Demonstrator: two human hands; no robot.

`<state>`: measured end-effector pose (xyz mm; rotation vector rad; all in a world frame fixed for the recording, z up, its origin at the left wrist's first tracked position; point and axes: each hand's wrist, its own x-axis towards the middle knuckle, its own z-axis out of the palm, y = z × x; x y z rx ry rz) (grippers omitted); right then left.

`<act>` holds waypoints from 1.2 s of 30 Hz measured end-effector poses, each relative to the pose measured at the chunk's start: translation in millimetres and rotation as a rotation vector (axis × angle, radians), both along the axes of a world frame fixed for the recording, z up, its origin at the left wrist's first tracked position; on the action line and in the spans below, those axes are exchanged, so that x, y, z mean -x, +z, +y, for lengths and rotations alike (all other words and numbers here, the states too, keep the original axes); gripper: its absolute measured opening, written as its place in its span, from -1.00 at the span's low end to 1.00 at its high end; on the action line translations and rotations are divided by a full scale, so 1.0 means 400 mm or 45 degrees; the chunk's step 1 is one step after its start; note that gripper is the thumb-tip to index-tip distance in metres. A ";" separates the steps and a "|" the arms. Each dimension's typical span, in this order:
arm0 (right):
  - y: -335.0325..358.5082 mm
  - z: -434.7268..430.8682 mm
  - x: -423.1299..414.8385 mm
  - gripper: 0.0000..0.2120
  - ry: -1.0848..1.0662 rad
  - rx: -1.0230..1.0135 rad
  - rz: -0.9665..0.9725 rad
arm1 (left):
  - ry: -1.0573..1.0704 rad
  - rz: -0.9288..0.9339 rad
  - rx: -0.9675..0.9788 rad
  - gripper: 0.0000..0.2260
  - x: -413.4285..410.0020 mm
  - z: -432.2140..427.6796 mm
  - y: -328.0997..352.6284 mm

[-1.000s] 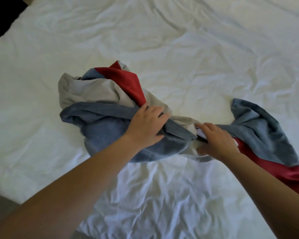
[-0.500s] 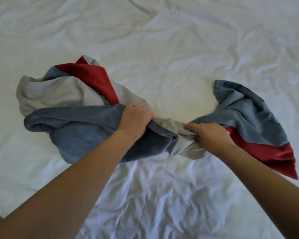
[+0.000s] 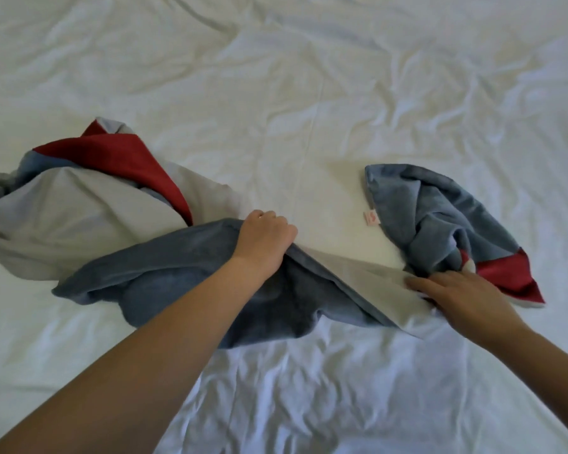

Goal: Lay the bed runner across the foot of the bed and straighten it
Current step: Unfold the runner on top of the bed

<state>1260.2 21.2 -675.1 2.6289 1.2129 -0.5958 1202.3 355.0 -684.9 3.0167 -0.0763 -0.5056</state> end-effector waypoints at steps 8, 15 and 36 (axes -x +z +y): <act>0.013 -0.153 -0.035 -0.43 -0.227 -0.251 -0.307 | -0.253 0.057 0.165 -0.56 0.037 -0.224 -0.011; -0.063 -0.243 -0.080 -0.32 -0.385 -0.076 -0.256 | -0.455 0.068 0.167 -0.26 0.032 -0.460 -0.044; -0.005 -0.660 -0.091 -0.81 -0.744 0.130 -0.201 | -0.288 -0.158 0.528 -0.62 -0.142 -0.620 0.005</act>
